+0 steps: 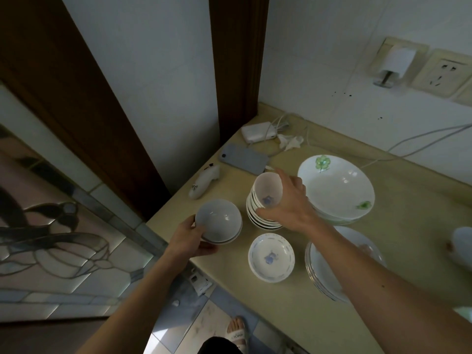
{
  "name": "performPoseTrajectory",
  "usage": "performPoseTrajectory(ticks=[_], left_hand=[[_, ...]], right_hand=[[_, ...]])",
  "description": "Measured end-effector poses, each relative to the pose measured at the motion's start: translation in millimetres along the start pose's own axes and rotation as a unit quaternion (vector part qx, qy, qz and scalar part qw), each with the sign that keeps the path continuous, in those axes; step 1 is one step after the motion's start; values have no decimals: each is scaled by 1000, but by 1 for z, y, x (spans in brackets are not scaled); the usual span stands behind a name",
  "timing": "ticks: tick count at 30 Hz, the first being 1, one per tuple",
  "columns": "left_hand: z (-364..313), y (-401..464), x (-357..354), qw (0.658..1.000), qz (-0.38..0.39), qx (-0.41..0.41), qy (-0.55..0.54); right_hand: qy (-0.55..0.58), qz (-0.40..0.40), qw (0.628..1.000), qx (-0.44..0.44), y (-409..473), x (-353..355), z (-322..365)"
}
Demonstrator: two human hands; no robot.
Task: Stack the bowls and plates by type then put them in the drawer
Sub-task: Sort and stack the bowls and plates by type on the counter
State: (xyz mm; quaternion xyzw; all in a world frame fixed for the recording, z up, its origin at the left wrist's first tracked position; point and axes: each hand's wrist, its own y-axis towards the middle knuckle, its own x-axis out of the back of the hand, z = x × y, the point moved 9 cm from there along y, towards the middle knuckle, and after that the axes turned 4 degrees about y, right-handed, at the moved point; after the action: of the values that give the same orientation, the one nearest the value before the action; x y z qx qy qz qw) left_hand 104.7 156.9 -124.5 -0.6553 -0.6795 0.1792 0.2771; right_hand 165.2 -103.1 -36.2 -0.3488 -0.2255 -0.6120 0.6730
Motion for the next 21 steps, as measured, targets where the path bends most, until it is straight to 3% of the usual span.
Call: performPoseTrajectory(ticks=[7,15,21], left_hand=[[-2,-1,4,999,3,-9,32],[-4,0,6,998,6,-9,64],[-5,2,9,995,3,-17,102]], right_hand=[[33,-5,999,2,1,4,0],[-41,6,999,21,2,-5,2],[-108,62,992,24,10,-9,7]])
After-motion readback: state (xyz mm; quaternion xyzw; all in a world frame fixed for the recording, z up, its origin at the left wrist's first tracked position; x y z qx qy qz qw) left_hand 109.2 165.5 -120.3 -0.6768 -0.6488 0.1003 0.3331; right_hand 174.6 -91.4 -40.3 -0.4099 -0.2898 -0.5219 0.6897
